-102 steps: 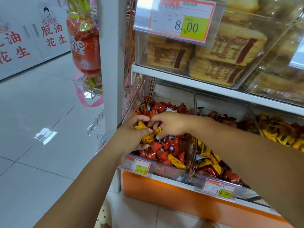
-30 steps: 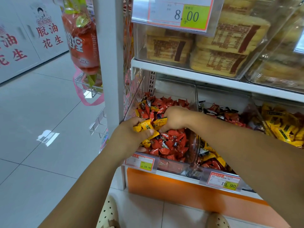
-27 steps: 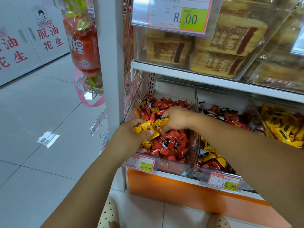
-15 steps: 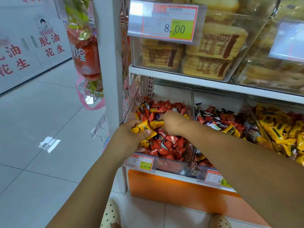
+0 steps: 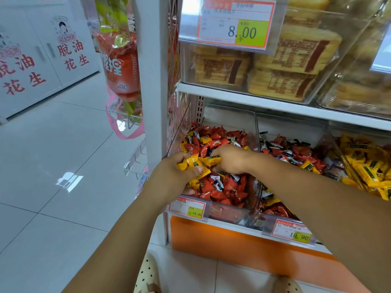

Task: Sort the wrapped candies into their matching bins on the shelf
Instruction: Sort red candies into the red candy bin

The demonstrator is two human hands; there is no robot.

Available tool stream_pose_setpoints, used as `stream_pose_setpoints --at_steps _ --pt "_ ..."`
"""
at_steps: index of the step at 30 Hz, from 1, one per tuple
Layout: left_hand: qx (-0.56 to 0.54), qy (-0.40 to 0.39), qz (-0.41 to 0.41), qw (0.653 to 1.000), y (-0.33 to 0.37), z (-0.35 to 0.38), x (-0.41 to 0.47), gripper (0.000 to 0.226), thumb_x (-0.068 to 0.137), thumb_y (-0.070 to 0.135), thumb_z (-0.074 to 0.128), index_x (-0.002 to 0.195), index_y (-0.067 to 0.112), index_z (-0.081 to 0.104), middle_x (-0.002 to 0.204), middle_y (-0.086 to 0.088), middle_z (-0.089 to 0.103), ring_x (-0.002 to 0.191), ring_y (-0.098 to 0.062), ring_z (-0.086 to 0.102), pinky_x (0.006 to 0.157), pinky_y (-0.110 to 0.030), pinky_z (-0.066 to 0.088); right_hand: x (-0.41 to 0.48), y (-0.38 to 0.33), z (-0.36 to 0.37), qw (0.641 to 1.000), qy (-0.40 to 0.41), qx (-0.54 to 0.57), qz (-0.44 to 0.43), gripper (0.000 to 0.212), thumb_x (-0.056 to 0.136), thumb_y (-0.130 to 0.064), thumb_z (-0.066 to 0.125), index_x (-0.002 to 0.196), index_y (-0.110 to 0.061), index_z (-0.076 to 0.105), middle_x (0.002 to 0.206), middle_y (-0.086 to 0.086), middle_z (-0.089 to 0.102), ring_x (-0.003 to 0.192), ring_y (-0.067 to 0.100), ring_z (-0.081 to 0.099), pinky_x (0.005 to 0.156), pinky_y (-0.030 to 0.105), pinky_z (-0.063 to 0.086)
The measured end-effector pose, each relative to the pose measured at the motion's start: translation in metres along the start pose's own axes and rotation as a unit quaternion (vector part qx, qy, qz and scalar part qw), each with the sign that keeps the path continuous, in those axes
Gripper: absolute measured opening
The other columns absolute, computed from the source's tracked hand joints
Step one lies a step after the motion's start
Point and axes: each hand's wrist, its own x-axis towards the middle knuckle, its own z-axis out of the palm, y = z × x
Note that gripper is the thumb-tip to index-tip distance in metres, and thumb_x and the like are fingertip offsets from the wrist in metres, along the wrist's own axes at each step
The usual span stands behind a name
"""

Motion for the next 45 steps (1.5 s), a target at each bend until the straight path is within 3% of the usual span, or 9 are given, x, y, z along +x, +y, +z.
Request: stream_pose_setpoints --at_steps 4,7,14,18,24,30,33,40,45 --pt "-0.002 0.0 0.001 1.0 0.001 0.0 -0.002 0.024 0.087 0.022 0.069 0.11 0.021 0.062 0.094 -0.005 0.067 0.063 -0.011 0.066 0.056 -0.024 0.056 -0.004 -0.001 0.003 1.0 -0.004 -0.007 0.0 0.032 0.09 -0.022 0.066 0.119 -0.014 0.056 0.089 0.0 0.054 0.079 0.025 0.059 0.066 0.03 0.049" --pt "-0.004 -0.004 0.002 1.0 0.001 -0.001 -0.003 0.02 0.087 0.023 0.069 0.106 0.021 0.063 0.095 -0.007 0.068 0.064 -0.013 0.067 0.057 -0.025 0.057 -0.01 -0.002 -0.003 0.999 0.038 0.025 -0.006 0.048 0.089 -0.026 0.066 0.133 -0.017 0.051 0.123 0.007 0.056 0.093 0.023 0.058 0.07 0.026 0.047" --pt "-0.031 0.004 0.008 0.999 0.008 0.006 -0.004 0.013 0.087 0.025 0.068 0.098 0.029 0.062 0.087 0.002 0.068 0.057 -0.007 0.066 0.058 -0.026 0.059 -0.051 -0.004 -0.017 0.95 0.169 0.258 -0.057 0.044 0.091 -0.031 0.063 0.132 -0.02 0.052 0.124 -0.007 0.057 0.116 0.015 0.054 0.093 0.026 0.042" --pt "-0.042 -0.013 0.044 0.998 0.022 0.025 -0.008 0.017 0.089 0.03 0.064 0.106 0.029 0.063 0.094 0.001 0.07 0.065 -0.004 0.066 0.055 -0.025 0.055 -0.089 0.005 -0.011 0.919 0.188 0.34 -0.07 0.02 0.092 -0.028 0.062 0.112 -0.021 0.063 0.093 -0.001 0.068 0.079 0.01 0.061 0.074 0.028 0.047" --pt "-0.007 -0.078 0.102 0.992 0.048 0.098 -0.023 0.012 0.091 0.031 0.062 0.102 0.035 0.064 0.095 0.007 0.069 0.067 -0.005 0.064 0.052 -0.022 0.052 -0.149 0.062 0.001 0.871 0.27 0.411 -0.003 0.012 0.093 -0.027 0.061 0.103 -0.024 0.066 0.099 0.008 0.069 0.093 0.022 0.064 0.085 0.037 0.05" --pt "0.105 -0.118 0.161 0.974 0.072 0.215 -0.014 0.015 0.09 0.028 0.065 0.104 0.025 0.063 0.087 0.001 0.066 0.05 -0.011 0.059 0.044 -0.027 0.052 -0.193 0.149 0.015 0.833 0.377 0.397 0.084 0.006 0.093 -0.024 0.059 0.094 -0.03 0.062 0.077 -0.013 0.063 0.062 0.002 0.054 0.053 0.013 0.039" --pt "0.146 -0.121 0.207 0.96 0.092 0.273 -0.004 0.017 0.089 0.03 0.065 0.105 0.026 0.064 0.088 0.0 0.067 0.061 -0.016 0.065 0.055 -0.032 0.056 -0.205 0.204 0.014 0.811 0.439 0.339 0.186 0.011 0.092 -0.024 0.06 0.102 -0.022 0.064 0.093 -0.002 0.064 0.084 0.014 0.059 0.063 0.02 0.038" --pt "0.435 -0.104 0.215 0.868 0.115 0.374 0.039 0.057 0.098 0.051 0.038 0.133 0.008 0.051 0.126 -0.018 0.059 0.116 -0.031 0.056 0.093 -0.031 0.041 -0.211 0.294 0.015 0.776 0.488 0.26 0.305 0.047 0.083 -0.033 0.068 0.126 -0.019 0.055 0.118 0.015 0.059 0.114 0.033 0.051 0.088 0.033 0.043" --pt "0.524 -0.088 0.393 0.75 0.091 0.391 0.06 0.051 0.098 0.042 0.038 0.146 0.027 0.03 0.147 -0.006 0.04 0.132 -0.03 0.038 0.106 -0.04 0.036 -0.19 0.311 0.039 0.847 0.426 0.122 0.296 0.08 0.079 -0.059 0.044 0.147 -0.02 0.031 0.145 0.015 0.039 0.136 0.036 0.028 0.112 0.043 0.019"
